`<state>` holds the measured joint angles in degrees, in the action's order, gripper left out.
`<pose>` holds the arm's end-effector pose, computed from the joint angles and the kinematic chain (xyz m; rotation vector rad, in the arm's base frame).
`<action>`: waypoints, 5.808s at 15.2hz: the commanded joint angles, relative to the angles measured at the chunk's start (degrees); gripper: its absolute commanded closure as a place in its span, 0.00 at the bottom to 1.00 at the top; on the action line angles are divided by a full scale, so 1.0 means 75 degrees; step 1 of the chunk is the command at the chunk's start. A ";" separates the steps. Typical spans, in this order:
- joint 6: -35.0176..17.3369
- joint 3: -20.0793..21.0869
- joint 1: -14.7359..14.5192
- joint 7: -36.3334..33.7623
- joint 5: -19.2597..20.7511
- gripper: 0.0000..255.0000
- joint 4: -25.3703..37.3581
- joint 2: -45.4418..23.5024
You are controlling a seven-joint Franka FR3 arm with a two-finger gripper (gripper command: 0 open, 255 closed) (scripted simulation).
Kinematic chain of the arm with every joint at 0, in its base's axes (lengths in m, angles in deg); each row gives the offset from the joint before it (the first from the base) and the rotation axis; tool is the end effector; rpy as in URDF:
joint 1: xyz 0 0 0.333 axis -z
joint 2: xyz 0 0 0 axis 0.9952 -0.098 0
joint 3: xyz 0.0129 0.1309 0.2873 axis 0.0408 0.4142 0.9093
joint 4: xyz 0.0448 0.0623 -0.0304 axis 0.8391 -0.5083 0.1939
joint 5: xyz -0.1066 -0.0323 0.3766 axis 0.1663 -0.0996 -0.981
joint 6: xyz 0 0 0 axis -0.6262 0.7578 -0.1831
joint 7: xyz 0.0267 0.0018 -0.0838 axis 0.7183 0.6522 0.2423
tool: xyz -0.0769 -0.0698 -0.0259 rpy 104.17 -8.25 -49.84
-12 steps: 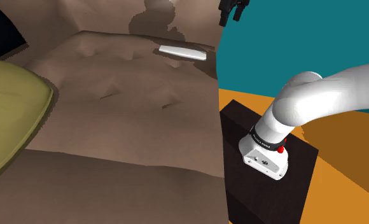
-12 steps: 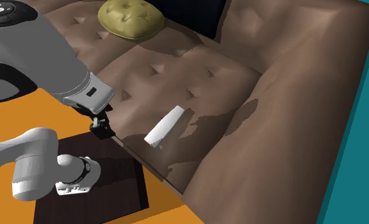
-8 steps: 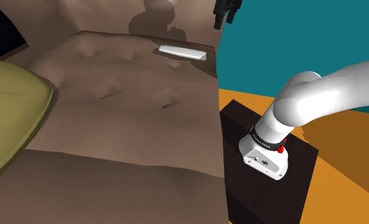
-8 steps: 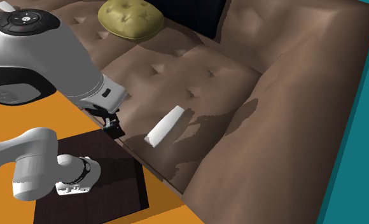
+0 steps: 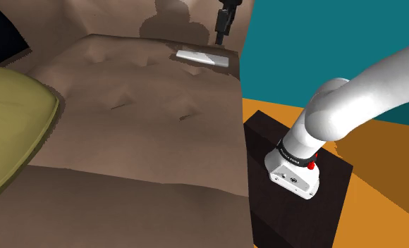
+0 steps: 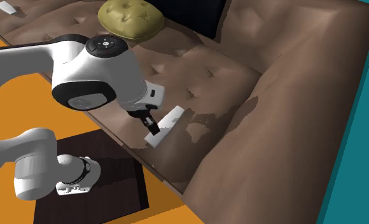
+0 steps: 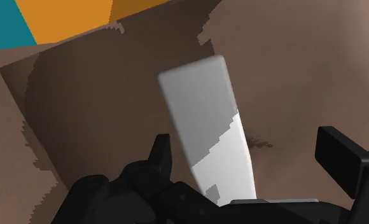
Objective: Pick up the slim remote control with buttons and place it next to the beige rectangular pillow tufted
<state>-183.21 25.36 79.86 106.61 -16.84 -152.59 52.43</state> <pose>0.4083 0.0099 0.5419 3.0671 0.5914 0.0262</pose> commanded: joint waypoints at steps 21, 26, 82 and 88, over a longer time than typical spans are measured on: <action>-0.1968 -0.0197 -0.0394 0.1614 -0.0036 0.00 -0.0022 -0.1965; -0.1968 -0.0197 -0.0394 0.1614 -0.0036 1.00 -0.0023 -0.1964; 0.2469 0.0782 -0.0946 0.0227 -0.0303 1.00 0.3723 -0.1291; 0.2520 0.1534 -0.1331 -0.0887 -0.0560 1.00 0.3539 -0.1045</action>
<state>-164.27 35.87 70.38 101.51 -20.68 -125.87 44.41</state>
